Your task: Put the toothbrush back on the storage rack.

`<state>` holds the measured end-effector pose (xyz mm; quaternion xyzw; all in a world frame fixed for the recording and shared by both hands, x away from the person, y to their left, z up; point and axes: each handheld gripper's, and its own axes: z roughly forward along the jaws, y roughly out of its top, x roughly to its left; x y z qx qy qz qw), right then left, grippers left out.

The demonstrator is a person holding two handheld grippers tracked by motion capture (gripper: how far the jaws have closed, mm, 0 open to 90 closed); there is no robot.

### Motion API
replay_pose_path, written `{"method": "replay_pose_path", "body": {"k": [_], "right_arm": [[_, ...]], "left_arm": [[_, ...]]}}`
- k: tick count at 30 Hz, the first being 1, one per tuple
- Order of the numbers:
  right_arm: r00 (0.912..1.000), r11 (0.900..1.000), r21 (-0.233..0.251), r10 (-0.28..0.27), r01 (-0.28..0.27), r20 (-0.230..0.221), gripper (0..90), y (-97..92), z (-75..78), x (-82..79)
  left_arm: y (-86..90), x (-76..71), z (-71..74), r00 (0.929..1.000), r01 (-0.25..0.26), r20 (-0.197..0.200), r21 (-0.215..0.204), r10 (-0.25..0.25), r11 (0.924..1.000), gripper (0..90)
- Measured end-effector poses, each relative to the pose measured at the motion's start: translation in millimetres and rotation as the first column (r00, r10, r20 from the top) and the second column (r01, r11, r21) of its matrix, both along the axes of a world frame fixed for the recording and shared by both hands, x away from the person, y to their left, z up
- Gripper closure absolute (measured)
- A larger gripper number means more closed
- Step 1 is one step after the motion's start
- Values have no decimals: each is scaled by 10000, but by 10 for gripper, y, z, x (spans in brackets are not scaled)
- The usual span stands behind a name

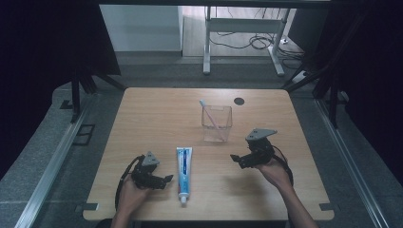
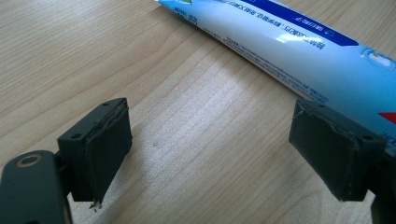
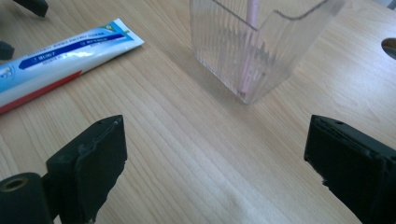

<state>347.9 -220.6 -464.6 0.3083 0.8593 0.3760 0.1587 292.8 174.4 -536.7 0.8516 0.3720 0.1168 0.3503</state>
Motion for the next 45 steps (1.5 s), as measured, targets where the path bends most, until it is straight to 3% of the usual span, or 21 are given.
{"method": "replay_pose_path", "body": {"k": [9, 19, 28, 38, 45], "right_arm": [[9995, 9995, -1, -320, 320, -75, 1, -165, -64, -106], [9983, 9974, 447, -565, 569, -113, 0, -381, -131, -238], [9958, 9942, 565, -907, 911, -88, 0, -519, -243, -373], [9921, 9924, 331, -1174, 1189, -445, 0, -576, -408, -448], [9920, 9941, 4, -1080, 1082, -654, 0, -571, -551, -512]], "left_arm": [[-11, -6, -5, 10000, -37, 10, 13, 37, 10000, 133], [-17, -10, -3, 10000, -68, 23, -39, 68, 10000, 133], [-15, -4, 5, 9997, -167, -155, -307, 162, 9994, 132], [14, 8, 13, 9997, -201, -119, -403, 196, 9990, 133], [7, 17, 4, 9988, -271, -424, -372, 255, 9989, 136]]}}
